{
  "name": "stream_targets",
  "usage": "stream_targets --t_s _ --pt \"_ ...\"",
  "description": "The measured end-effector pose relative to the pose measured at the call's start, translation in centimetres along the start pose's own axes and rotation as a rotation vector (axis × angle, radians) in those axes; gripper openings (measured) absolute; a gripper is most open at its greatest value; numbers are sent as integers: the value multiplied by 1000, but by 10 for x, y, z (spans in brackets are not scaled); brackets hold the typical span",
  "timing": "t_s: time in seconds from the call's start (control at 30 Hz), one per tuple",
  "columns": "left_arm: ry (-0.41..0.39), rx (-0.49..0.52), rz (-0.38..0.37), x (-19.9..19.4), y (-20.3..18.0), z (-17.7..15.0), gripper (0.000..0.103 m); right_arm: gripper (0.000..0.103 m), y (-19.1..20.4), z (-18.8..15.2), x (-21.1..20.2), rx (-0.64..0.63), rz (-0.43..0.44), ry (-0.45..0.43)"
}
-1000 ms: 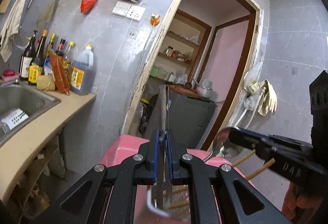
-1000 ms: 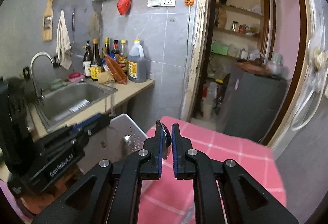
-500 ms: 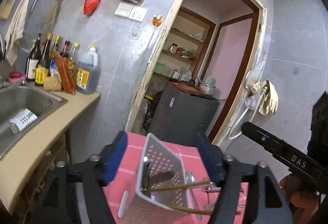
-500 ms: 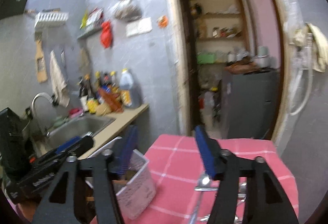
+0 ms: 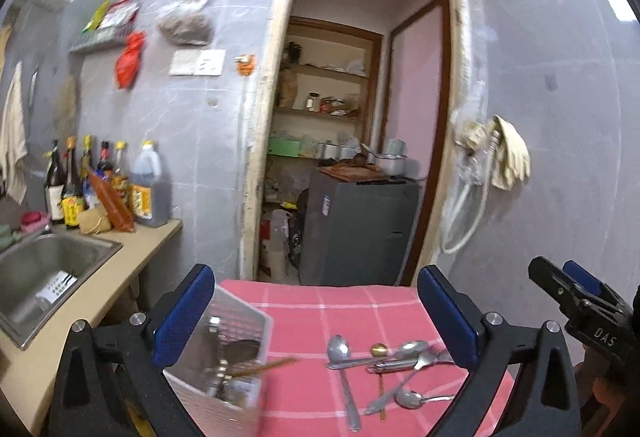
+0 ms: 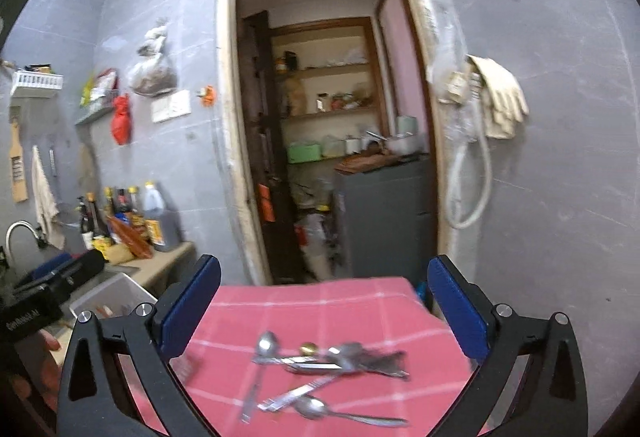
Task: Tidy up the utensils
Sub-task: 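Move both tools back over the remaining utensils on the table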
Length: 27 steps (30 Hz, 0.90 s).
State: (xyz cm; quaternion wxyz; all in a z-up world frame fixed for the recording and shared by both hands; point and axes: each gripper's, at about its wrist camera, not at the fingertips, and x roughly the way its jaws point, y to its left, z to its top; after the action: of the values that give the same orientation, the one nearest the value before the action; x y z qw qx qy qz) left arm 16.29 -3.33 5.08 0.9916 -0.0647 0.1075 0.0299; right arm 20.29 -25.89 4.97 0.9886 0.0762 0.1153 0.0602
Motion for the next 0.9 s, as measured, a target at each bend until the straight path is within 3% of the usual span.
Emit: stream_targets --t_s 0.2,0.43,0.83,0.9 --pt "41 62 -53 13 -47 -21 102 102 -50 -24 6 48 -57 71" --pt "131 79 -61 42 -73 -56 102 102 -86 -63 32 97 -53 172" --pt "355 29 4 107 -66 -123 102 101 -97 -133 83 200 101 354" --pt "396 13 -16 116 -62 -127 102 95 -93 -136 89 196 123 375"
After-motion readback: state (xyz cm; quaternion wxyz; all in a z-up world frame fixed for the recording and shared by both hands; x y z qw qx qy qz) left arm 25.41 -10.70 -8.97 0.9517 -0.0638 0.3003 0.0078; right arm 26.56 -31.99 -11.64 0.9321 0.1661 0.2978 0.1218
